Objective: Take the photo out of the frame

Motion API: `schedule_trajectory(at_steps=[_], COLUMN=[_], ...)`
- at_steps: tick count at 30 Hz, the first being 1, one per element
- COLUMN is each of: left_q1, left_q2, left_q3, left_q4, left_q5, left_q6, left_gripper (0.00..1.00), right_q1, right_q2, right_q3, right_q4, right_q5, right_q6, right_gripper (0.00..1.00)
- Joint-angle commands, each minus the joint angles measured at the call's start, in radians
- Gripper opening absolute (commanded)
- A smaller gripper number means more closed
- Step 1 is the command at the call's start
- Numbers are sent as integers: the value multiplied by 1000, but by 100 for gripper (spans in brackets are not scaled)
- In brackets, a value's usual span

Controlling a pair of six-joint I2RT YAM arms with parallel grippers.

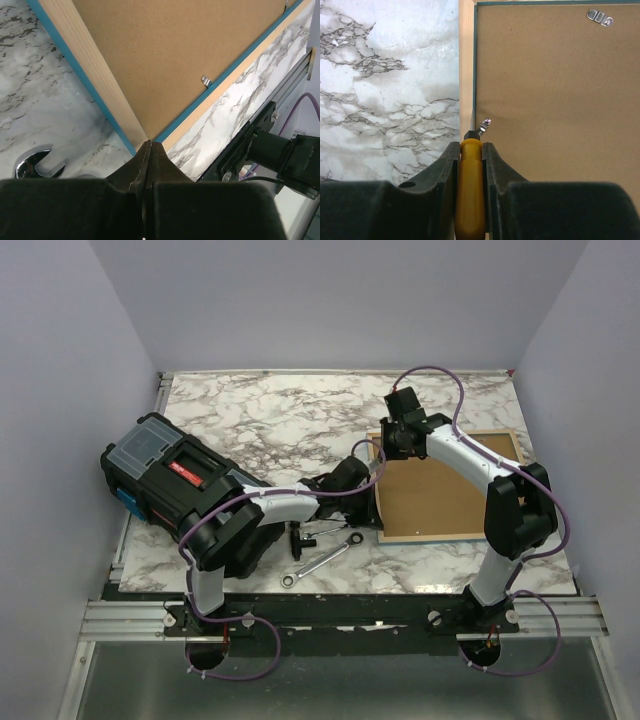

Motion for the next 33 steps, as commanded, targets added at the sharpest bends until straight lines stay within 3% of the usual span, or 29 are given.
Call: schedule_trajectory(at_steps=[1, 33], left_q1=[-5, 1], left_q2=[9, 43], left_q3=[-15, 22], left_q4=[9, -86], left_q5=[-46, -74], left_q6=[-10, -14], left_gripper=[0, 0], right_q1=[-4, -2], right_q2=[-10, -45], right_q3=[-10, -130], right_q4=[-25, -10], right_q5=[39, -29], right_q6=[-15, -41], right_gripper=[1, 1])
